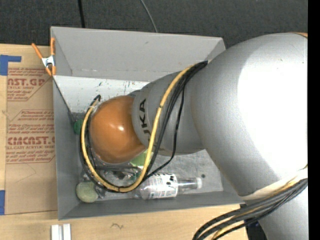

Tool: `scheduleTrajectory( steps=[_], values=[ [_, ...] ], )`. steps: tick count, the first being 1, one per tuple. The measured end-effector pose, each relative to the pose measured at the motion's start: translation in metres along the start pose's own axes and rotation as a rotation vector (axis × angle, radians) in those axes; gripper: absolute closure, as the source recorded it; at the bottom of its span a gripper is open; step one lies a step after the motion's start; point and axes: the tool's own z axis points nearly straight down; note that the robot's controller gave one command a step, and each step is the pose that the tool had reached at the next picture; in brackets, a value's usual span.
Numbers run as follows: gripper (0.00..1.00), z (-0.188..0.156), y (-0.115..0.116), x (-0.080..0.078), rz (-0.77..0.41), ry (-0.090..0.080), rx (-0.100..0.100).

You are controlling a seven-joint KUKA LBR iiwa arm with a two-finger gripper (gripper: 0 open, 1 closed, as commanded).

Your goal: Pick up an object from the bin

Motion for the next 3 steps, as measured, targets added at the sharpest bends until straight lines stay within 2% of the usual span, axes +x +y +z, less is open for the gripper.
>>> scheduleTrajectory(
  steps=[1, 2, 3],
  values=[
    [1.00, -0.001, 0.000, 0.000, 0.000, 0.000, 0.000],
    [1.00, -0.010, 0.001, 0.002, 0.000, 0.007, -0.004],
    [1.00, -0.032, 0.002, 0.003, 0.000, 0.009, -0.005]
  ],
)
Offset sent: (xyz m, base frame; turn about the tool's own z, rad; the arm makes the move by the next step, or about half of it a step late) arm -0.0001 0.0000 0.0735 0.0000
